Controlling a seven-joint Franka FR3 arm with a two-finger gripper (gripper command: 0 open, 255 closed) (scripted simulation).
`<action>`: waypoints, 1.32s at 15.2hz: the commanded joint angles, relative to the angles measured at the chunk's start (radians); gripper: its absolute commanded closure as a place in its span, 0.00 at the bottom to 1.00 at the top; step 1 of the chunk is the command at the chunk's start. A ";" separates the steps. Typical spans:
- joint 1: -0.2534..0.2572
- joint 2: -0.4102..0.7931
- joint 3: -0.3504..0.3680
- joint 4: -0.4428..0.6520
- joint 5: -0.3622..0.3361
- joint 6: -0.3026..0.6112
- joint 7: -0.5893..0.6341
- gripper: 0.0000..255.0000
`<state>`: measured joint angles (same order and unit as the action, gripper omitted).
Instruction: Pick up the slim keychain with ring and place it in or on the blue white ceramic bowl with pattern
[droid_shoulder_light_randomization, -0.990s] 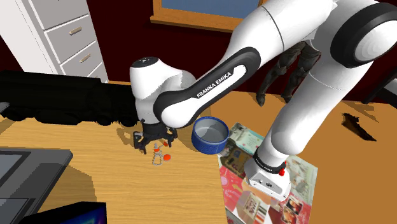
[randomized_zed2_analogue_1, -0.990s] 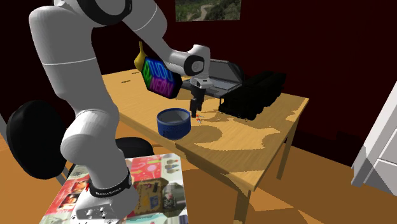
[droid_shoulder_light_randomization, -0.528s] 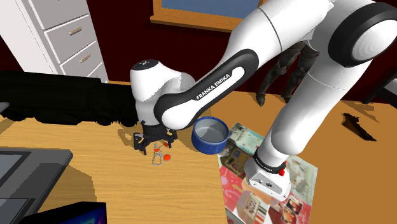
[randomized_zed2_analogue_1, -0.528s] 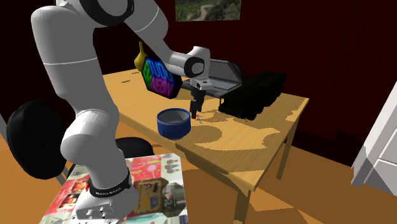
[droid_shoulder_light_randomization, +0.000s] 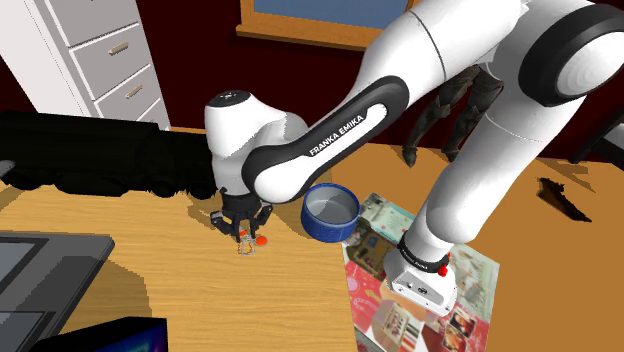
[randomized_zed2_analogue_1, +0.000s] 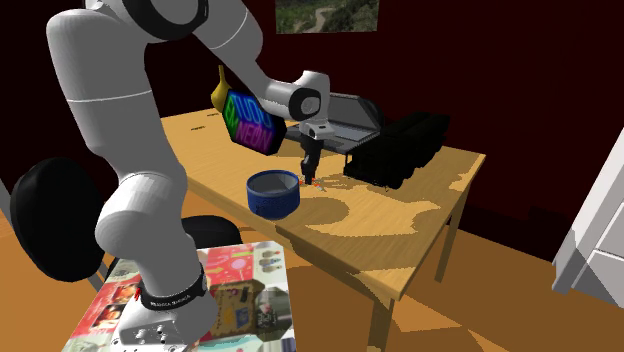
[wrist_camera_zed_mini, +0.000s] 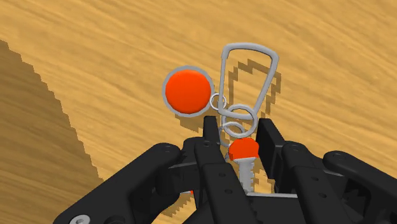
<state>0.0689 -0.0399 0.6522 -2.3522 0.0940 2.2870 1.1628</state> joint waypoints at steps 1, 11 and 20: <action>-0.001 0.007 -0.001 -0.013 -0.002 -0.008 0.000 1.00; 0.000 -0.069 -0.011 0.046 0.044 -0.131 -0.030 1.00; 0.001 -0.137 -0.030 0.115 0.074 -0.258 -0.052 1.00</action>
<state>0.0698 -0.1659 0.6256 -2.2443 0.1631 2.0453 1.1149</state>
